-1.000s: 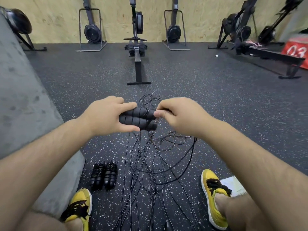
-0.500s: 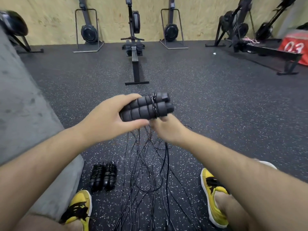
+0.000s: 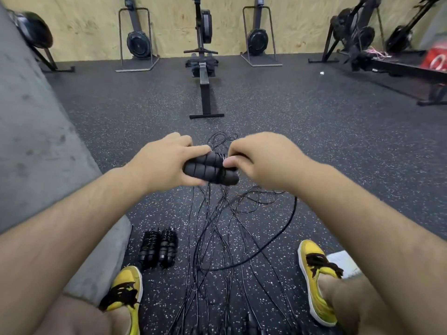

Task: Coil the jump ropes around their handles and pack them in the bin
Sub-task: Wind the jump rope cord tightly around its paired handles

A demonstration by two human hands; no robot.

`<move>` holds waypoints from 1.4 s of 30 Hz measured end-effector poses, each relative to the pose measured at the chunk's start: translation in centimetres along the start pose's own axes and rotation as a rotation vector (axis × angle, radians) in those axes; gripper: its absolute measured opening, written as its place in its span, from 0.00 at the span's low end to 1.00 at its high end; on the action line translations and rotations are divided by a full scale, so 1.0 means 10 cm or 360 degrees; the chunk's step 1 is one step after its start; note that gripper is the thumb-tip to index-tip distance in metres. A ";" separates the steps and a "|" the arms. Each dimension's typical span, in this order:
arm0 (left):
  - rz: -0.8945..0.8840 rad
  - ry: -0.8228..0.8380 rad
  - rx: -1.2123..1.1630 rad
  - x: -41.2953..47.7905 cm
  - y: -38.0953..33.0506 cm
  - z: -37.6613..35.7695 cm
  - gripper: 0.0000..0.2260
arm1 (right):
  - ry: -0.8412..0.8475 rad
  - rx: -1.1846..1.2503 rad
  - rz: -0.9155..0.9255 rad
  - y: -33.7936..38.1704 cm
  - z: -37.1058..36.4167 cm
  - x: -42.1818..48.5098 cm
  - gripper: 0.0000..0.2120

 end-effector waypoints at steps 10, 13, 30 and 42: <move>-0.0226 -0.0151 -0.0850 -0.16 -0.32 0.30 0.28 | -0.0006 0.0876 -0.0066 -0.40 -0.25 0.10 0.04; -0.0076 -0.0165 -0.1016 -0.15 -0.29 0.31 0.30 | 0.0296 0.0793 -0.0299 -0.19 -0.59 0.04 0.09; -0.0049 0.0141 -0.0288 -0.05 0.01 -0.08 0.25 | -0.0055 -0.0020 0.0101 0.02 -0.08 -0.02 0.13; 0.0001 -0.0042 -0.1151 -0.21 -0.30 0.30 0.28 | 0.0223 0.1112 -0.0212 -0.20 -0.36 0.07 0.09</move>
Point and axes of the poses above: each hand's wrist, its own x-axis towards the middle knuckle, its own z-axis out of the back of the hand, y = z × x, the point moved 3 cm from there along x, towards the middle knuckle, and after that the axes turned 1 degree about y, right-handed, at the moved point
